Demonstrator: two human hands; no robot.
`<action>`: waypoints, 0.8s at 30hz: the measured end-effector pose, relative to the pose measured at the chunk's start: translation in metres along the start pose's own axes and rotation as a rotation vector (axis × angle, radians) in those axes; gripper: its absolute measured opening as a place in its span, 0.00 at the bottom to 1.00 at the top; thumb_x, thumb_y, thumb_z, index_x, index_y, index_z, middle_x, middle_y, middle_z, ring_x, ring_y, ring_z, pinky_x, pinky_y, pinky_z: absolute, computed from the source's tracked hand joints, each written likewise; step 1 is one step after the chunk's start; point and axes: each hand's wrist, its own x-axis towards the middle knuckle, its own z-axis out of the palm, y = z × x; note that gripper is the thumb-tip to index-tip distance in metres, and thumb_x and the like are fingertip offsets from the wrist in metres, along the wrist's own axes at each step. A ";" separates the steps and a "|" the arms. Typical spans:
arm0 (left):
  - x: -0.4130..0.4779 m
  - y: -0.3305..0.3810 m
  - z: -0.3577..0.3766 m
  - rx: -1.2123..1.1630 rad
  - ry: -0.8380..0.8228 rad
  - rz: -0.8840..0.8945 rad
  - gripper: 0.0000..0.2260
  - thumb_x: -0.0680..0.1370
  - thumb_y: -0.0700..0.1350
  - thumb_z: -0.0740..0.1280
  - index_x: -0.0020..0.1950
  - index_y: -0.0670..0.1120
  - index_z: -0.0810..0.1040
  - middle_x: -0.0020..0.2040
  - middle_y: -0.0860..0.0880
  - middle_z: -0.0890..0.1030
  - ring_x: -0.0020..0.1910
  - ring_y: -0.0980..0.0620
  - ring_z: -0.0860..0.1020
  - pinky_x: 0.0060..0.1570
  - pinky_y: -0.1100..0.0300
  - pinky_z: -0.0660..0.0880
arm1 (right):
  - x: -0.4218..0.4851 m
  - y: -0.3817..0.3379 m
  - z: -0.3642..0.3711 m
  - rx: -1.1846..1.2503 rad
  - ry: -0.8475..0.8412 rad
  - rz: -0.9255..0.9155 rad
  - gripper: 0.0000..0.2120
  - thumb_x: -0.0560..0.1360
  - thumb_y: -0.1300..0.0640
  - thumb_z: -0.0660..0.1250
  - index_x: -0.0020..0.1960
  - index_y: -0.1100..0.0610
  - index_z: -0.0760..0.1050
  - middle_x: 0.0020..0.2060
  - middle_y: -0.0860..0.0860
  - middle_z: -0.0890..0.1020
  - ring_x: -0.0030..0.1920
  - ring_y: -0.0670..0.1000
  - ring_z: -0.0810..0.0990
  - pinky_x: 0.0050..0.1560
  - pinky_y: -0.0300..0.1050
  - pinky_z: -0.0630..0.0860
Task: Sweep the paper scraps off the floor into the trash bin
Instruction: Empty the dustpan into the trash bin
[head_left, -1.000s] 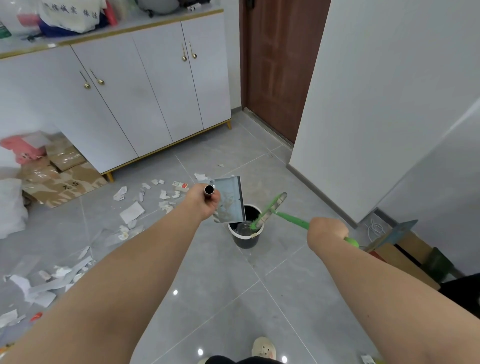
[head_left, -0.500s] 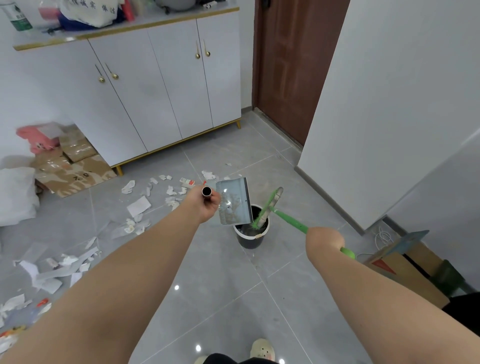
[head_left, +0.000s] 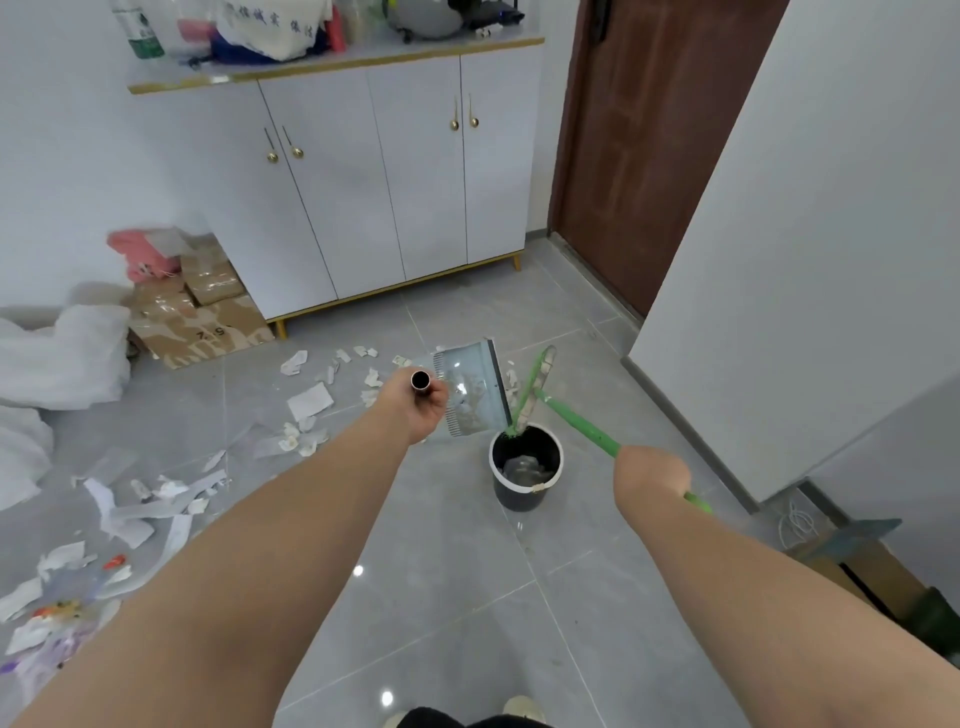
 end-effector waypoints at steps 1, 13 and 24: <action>-0.003 0.004 -0.004 -0.009 -0.004 0.003 0.15 0.77 0.34 0.49 0.31 0.45 0.59 0.22 0.49 0.64 0.16 0.56 0.67 0.16 0.70 0.60 | -0.001 -0.003 -0.004 0.013 0.009 0.003 0.16 0.76 0.64 0.62 0.63 0.55 0.74 0.58 0.50 0.79 0.59 0.52 0.78 0.52 0.43 0.76; -0.060 0.088 -0.125 -0.173 0.081 0.139 0.15 0.78 0.38 0.51 0.32 0.46 0.60 0.20 0.49 0.64 0.15 0.55 0.67 0.17 0.73 0.60 | -0.040 -0.118 -0.047 0.183 -0.010 -0.024 0.16 0.76 0.61 0.61 0.63 0.57 0.75 0.60 0.53 0.78 0.61 0.54 0.76 0.57 0.44 0.73; -0.146 0.178 -0.310 -0.175 0.156 0.122 0.21 0.81 0.43 0.55 0.27 0.45 0.67 0.20 0.50 0.66 0.14 0.56 0.67 0.15 0.71 0.61 | -0.141 -0.328 -0.039 0.390 -0.221 -0.168 0.15 0.77 0.60 0.58 0.63 0.63 0.70 0.43 0.58 0.75 0.46 0.56 0.74 0.42 0.45 0.70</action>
